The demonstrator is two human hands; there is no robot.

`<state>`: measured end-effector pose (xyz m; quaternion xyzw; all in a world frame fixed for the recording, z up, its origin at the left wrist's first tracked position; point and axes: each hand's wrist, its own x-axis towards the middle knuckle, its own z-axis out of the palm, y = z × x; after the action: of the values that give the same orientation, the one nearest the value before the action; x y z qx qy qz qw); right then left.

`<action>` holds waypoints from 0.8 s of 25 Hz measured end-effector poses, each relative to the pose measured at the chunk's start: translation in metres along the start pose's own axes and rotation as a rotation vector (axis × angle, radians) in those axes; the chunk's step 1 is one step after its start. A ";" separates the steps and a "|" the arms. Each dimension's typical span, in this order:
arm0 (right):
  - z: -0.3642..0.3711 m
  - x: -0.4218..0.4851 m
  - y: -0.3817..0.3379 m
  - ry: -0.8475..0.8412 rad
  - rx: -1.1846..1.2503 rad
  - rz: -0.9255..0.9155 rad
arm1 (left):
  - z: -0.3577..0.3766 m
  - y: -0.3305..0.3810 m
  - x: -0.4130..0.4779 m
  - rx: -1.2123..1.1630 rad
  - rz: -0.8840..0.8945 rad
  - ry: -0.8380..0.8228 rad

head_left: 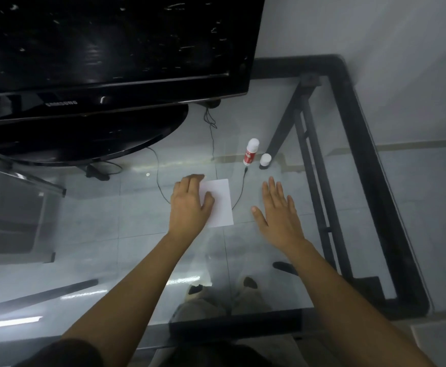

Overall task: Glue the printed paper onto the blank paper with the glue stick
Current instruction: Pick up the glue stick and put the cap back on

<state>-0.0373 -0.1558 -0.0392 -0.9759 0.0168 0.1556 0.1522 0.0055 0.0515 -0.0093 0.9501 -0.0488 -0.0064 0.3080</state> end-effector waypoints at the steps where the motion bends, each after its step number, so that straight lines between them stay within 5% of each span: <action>1: 0.001 -0.002 0.004 -0.021 -0.019 -0.001 | 0.002 0.009 0.010 -0.062 0.016 -0.010; 15: 0.002 -0.002 0.014 -0.064 -0.023 -0.044 | 0.034 0.055 0.083 -0.299 0.081 -0.208; 20: -0.043 -0.002 -0.006 0.031 0.268 -0.034 | -0.022 0.057 0.051 -0.423 0.058 -0.129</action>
<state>-0.0255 -0.1633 0.0024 -0.9492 0.0234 0.1344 0.2835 0.0518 0.0137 0.0432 0.8601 -0.0933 -0.0682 0.4969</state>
